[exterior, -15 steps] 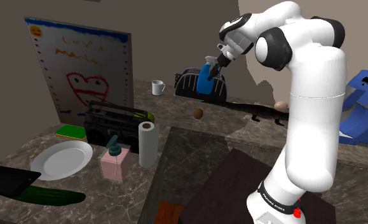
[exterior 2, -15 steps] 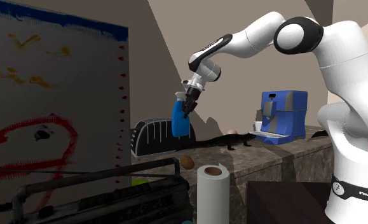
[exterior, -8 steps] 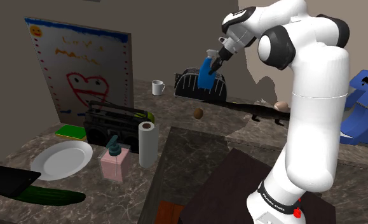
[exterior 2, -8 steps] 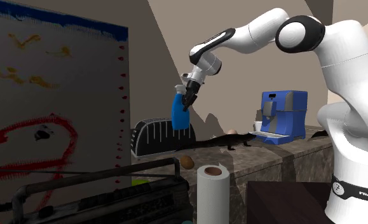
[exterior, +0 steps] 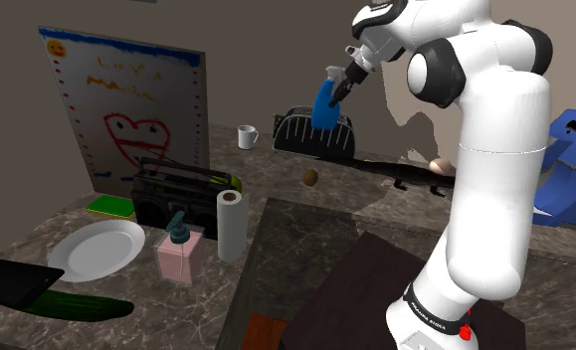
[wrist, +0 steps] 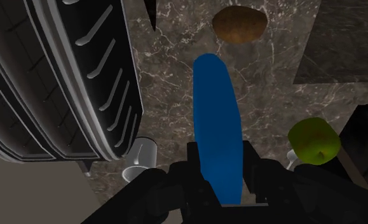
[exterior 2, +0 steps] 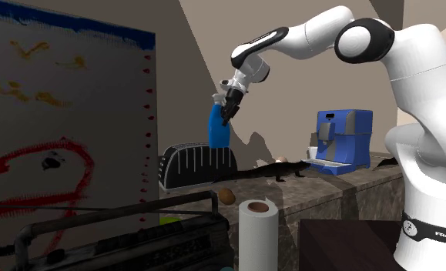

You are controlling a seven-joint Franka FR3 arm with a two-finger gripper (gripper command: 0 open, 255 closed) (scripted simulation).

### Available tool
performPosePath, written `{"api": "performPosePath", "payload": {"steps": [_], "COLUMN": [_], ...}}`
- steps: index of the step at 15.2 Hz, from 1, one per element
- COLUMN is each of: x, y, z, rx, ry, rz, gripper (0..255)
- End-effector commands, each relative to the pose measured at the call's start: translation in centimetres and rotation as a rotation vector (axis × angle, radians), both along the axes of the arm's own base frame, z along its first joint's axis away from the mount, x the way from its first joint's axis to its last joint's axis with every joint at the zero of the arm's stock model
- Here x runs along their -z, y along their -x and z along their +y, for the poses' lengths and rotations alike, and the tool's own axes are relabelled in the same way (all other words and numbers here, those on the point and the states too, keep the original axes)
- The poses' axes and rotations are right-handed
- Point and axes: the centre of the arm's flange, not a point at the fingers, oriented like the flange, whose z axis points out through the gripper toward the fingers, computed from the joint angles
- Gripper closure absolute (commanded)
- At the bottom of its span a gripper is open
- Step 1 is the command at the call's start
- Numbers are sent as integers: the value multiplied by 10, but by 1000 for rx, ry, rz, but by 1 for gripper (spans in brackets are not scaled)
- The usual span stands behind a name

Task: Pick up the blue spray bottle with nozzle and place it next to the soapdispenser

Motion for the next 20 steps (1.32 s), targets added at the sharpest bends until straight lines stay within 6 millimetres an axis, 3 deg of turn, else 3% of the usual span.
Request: {"api": "performPosePath", "payload": {"steps": [1,15,20], "x": [-12,-84,-85], "y": [0,0,18], "z": [1,1,65], "rx": [0,0,0], "ry": [0,0,0], "rz": [0,0,0], "gripper": [255,255,255]}}
